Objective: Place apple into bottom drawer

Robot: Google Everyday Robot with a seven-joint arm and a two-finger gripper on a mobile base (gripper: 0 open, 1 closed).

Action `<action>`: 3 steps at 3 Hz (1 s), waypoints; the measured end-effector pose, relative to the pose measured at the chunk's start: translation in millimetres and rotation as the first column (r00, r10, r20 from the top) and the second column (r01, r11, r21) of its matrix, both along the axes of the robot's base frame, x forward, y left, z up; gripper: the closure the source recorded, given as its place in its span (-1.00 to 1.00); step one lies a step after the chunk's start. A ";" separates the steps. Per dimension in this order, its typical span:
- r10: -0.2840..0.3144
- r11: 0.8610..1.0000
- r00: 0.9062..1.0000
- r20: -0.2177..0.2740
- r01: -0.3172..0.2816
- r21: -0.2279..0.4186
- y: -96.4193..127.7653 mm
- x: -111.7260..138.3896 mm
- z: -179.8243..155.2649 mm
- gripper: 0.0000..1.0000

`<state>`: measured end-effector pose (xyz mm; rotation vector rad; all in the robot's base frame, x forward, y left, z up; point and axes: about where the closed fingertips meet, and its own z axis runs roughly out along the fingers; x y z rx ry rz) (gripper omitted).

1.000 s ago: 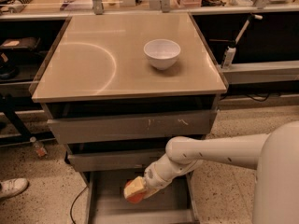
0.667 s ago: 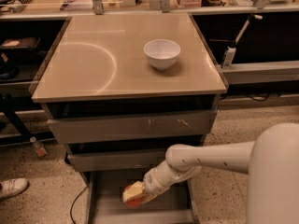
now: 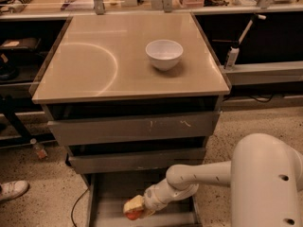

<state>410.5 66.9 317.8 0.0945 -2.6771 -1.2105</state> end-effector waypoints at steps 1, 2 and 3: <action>0.000 1.000 1.000 0.000 0.000 0.000 0.0 0.0 -0.1 1.00; -0.054 0.998 0.998 -0.029 0.054 0.017 6.5 -0.2 -26.3 1.00; -0.134 0.990 0.990 -0.042 0.135 0.026 8.0 8.8 -51.0 1.00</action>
Offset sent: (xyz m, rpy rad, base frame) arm 0.0027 0.0143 -0.0716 0.0471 0.0742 -0.1533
